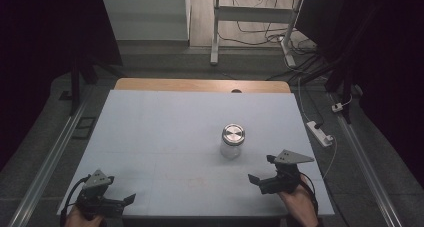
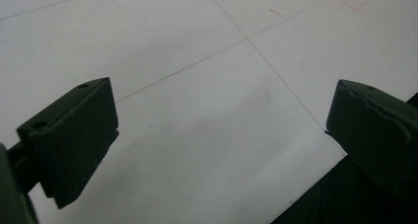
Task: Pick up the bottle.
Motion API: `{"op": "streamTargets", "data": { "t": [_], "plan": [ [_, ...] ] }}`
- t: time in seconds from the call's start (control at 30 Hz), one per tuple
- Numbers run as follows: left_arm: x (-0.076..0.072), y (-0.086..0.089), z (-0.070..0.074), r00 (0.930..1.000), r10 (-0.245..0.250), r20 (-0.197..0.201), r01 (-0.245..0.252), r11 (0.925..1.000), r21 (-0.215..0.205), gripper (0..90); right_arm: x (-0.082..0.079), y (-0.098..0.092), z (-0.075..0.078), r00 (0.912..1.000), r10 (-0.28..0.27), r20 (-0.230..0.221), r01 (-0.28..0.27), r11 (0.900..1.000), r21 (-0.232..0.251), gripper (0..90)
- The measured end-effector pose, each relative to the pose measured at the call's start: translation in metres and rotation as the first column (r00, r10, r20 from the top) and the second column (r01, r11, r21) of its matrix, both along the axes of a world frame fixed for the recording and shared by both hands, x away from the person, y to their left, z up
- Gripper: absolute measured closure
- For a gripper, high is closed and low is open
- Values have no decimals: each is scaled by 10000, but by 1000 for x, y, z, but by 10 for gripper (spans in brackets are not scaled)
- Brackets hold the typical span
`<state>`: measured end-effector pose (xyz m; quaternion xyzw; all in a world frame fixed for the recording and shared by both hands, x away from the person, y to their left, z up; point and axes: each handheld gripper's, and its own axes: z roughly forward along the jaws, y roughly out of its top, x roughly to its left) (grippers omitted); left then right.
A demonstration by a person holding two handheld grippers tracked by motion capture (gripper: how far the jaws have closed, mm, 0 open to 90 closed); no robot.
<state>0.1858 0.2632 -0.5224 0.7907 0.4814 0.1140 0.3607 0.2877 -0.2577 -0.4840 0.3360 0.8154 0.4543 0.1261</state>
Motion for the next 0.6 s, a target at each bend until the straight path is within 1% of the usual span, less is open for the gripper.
{"op": "streamTargets", "data": {
  "t": [0.07, 0.1, 0.27, 0.33, 0.37, 0.47, 0.53, 0.57, 0.6],
  "plan": [
    [0, 0, 0, 10000, -13, -4, 13, 10000, -2, 4, 2, 2, 0, 10000, 13, -31, -13, 10000, -4, 0],
    [0, 0, 0, 10000, -20, -5, 20, 10000, -6, 4, 6, 5, -1, 10000, 17, -69, -17, 10000, -75, 0],
    [0, 0, 0, 10000, -58, -45, 58, 10000, -17, 4, 13, 10, -1, 9999, 35, -137, -36, 10000, -56, 0],
    [0, -1, 0, 9999, -94, -64, 94, 10000, 11, 4, 19, 13, -1, 9987, 72, -509, -68, 9999, 88, 0],
    [1, -1, 0, 9999, -99, -65, 99, 9999, 23, 4, 21, 14, -1, 9985, 91, -548, -87, 9999, 73, 0],
    [0, 0, 0, 9999, -100, -59, 100, 9999, -12, 4, 27, 19, -2, 9975, 92, -699, -97, 9999, -76, 0],
    [0, 0, 0, 10000, -81, -52, 81, 10000, -54, 4, 31, 22, -2, 9977, 70, -677, -86, 9997, -225, 0],
    [0, 0, 0, 10000, -62, -48, 62, 10000, -65, 4, 31, 22, -2, 9977, 70, -677, -86, 9997, -225, 0],
    [0, 1, 0, 10000, -73, -54, 72, 9999, -78, 4, 36, 25, -3, 9979, 30, -643, -50, 9995, -314, 0]
  ]
}}
